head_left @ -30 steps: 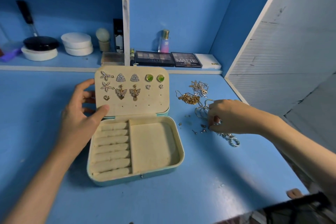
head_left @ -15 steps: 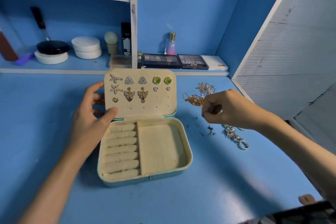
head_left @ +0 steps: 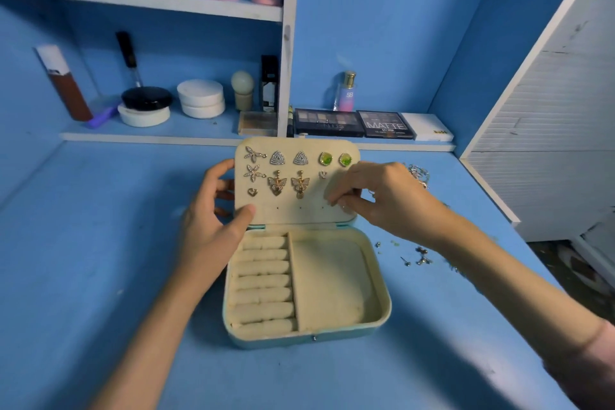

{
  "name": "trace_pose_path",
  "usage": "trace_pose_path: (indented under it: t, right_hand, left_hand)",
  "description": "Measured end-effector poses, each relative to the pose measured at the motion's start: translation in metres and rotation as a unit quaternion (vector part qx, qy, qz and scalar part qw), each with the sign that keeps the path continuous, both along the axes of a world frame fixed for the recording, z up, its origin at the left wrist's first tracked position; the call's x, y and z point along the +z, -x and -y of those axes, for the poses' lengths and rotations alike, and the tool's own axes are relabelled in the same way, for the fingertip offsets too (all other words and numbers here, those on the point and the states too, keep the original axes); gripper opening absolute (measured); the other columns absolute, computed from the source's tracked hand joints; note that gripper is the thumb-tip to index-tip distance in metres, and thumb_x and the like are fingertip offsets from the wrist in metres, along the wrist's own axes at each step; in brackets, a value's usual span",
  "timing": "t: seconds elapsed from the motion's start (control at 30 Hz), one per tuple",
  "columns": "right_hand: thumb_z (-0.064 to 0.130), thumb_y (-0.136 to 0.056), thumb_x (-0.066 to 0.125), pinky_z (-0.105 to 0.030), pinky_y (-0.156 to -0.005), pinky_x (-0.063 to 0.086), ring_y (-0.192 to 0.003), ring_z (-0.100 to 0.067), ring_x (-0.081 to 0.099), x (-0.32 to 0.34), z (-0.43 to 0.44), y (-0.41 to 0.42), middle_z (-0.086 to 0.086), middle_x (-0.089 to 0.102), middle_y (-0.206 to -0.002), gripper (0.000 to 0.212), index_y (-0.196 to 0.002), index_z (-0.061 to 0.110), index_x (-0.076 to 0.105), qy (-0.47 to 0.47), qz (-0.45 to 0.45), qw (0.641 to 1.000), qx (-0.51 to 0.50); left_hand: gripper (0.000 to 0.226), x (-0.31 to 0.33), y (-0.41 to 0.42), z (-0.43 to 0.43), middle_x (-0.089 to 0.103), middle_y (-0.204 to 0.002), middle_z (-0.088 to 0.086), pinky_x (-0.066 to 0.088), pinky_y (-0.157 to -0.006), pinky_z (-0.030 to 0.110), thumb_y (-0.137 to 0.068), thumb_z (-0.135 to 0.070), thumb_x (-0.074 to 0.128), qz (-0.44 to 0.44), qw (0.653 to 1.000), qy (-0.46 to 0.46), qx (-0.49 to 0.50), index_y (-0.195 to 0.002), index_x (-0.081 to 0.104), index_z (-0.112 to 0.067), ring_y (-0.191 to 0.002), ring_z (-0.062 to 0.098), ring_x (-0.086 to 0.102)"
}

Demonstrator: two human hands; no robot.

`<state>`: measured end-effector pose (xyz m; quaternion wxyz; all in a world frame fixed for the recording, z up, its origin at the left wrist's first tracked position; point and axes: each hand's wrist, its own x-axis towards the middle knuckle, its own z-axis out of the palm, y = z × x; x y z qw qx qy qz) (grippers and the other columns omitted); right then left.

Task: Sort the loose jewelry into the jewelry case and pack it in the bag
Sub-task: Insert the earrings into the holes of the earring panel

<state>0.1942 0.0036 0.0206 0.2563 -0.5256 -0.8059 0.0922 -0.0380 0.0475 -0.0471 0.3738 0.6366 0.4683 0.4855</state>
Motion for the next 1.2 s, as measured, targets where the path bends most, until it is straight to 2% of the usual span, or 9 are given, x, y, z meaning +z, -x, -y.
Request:
trace_pose_path:
  t: [0.17, 0.33, 0.47, 0.57, 0.63, 0.73, 0.87, 1.1, 1.2]
  right_hand:
    - [-0.012, -0.078, 0.057, -0.006, -0.070, 0.040, -0.074, 0.005, 0.051, 0.000, -0.008, 0.007, 0.002, 0.064, -0.075, 0.023, -0.089, 0.006, 0.067, -0.018, 0.014, 1.000, 0.007]
    - [-0.006, -0.085, 0.051, -0.024, -0.064, 0.046, -0.068, 0.007, 0.054, 0.005, -0.010, 0.011, 0.000, 0.065, -0.078, 0.037, -0.097, 0.024, 0.035, 0.016, 0.024, 1.000, -0.005]
    - [-0.004, -0.086, 0.049, -0.013, -0.060, 0.041, -0.069, 0.010, 0.052, 0.007, -0.013, 0.013, -0.001, 0.066, -0.081, 0.038, -0.098, 0.027, 0.031, 0.036, 0.052, 0.998, -0.009]
    - [-0.005, -0.085, 0.048, -0.010, -0.060, 0.039, -0.070, 0.011, 0.050, 0.009, -0.014, 0.016, -0.003, 0.064, -0.081, 0.037, -0.100, 0.026, 0.032, 0.036, 0.068, 0.997, -0.012]
    - [-0.003, -0.085, 0.048, -0.014, -0.062, 0.040, -0.072, 0.002, 0.052, 0.009, -0.014, 0.018, -0.005, 0.060, -0.083, 0.034, -0.104, 0.023, 0.037, 0.024, 0.075, 0.997, -0.013]
    - [0.002, -0.088, 0.047, -0.037, -0.068, 0.046, -0.077, -0.022, 0.051, 0.009, -0.011, 0.023, -0.008, 0.056, -0.091, 0.029, -0.113, 0.017, 0.042, 0.000, 0.101, 0.995, -0.022]
    - [-0.001, -0.087, 0.052, -0.045, -0.060, 0.049, -0.077, -0.021, 0.044, 0.007, -0.009, 0.025, -0.008, 0.058, -0.086, 0.019, -0.105, 0.004, 0.050, -0.075, 0.130, 0.989, -0.008]
    - [0.011, -0.085, 0.061, -0.043, -0.061, 0.050, -0.075, -0.015, 0.046, 0.003, -0.009, 0.005, 0.003, 0.054, -0.073, 0.010, -0.092, 0.011, 0.054, -0.108, 0.078, 0.990, -0.034]
    - [0.013, -0.083, 0.061, -0.029, -0.065, 0.047, -0.069, -0.006, 0.045, 0.004, -0.004, -0.012, 0.013, 0.049, -0.071, 0.005, -0.087, 0.012, 0.059, -0.102, 0.048, 0.991, -0.067]
  left_hand:
    - [0.053, 0.003, -0.001, 0.002, 0.061, -0.103, -0.007, 0.050, -0.078, 0.034, -0.069, -0.028, 0.062, -0.008, 1.000, 0.006, 0.004, -0.114, 0.048, -0.050, -0.088, 0.015, 0.058]
    - [0.053, 0.003, -0.001, 0.002, 0.060, -0.103, -0.005, 0.052, -0.082, 0.042, -0.068, -0.030, 0.062, -0.021, 1.000, 0.006, 0.012, -0.115, 0.047, -0.052, -0.088, 0.019, 0.058]
    - [0.053, 0.004, -0.002, 0.002, 0.060, -0.102, -0.007, 0.051, -0.083, 0.042, -0.069, -0.030, 0.062, -0.017, 1.000, 0.006, 0.011, -0.115, 0.047, -0.051, -0.089, 0.020, 0.058]
    - [0.053, 0.002, -0.001, 0.001, 0.061, -0.102, -0.007, 0.051, -0.085, 0.046, -0.069, -0.030, 0.062, -0.020, 1.000, 0.005, 0.013, -0.114, 0.048, -0.052, -0.090, 0.021, 0.058]
    - [0.052, 0.002, -0.001, 0.001, 0.061, -0.102, -0.007, 0.051, -0.085, 0.048, -0.069, -0.030, 0.062, -0.021, 1.000, 0.006, 0.014, -0.113, 0.048, -0.053, -0.090, 0.022, 0.058]
    - [0.053, 0.001, -0.001, 0.001, 0.061, -0.102, -0.006, 0.050, -0.086, 0.048, -0.069, -0.030, 0.063, -0.022, 1.000, 0.006, 0.015, -0.114, 0.048, -0.053, -0.091, 0.021, 0.058]
    - [0.055, 0.002, -0.002, 0.001, 0.061, -0.103, -0.005, 0.050, -0.085, 0.048, -0.069, -0.029, 0.062, -0.023, 1.000, 0.004, 0.016, -0.117, 0.048, -0.051, -0.093, 0.020, 0.058]
    - [0.054, 0.004, -0.002, 0.003, 0.060, -0.104, -0.006, 0.051, -0.084, 0.045, -0.068, -0.030, 0.062, -0.022, 1.000, 0.009, 0.016, -0.116, 0.047, -0.053, -0.089, 0.020, 0.058]
    - [0.054, 0.005, -0.003, 0.003, 0.059, -0.103, -0.010, 0.051, -0.084, 0.045, -0.068, -0.030, 0.061, -0.023, 1.000, 0.010, 0.019, -0.115, 0.047, -0.053, -0.089, 0.020, 0.058]
